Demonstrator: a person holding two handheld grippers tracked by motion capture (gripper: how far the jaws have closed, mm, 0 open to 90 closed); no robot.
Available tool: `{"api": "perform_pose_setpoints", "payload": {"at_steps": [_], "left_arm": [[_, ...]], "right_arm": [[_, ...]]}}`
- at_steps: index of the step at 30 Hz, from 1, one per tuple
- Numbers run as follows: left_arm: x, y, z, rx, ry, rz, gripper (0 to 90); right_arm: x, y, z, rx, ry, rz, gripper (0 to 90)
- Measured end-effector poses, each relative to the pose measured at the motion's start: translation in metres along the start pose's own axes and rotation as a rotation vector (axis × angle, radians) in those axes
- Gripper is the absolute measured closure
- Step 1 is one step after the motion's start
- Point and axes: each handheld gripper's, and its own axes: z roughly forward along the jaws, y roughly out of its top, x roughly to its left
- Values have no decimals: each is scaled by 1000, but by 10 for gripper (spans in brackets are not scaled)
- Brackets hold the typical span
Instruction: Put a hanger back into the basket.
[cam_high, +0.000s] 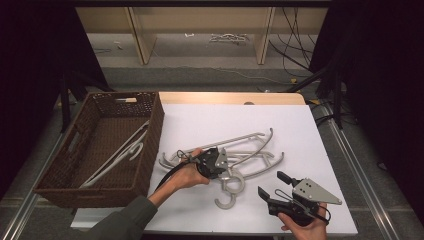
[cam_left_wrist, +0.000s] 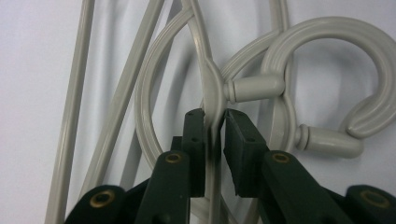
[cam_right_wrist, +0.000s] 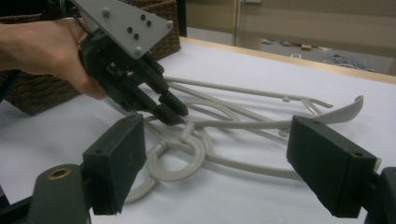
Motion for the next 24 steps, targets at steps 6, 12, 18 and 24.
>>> {"api": "perform_pose_setpoints", "payload": {"at_steps": [6,12,18,24], "left_arm": [[-2,3,0,11,11,42,728],[1,-2,9,59,18,32,709],[4,-2,9,65,27,32,795],[4,-2,7,53,28,25,798]], "right_arm": [[0,0,0,15,-7,-7,208],[-1,0,0,14,-3,-8,209],[-1,0,0,8,-9,-5,209],[-2,0,0,6,-6,-6,208]]}}
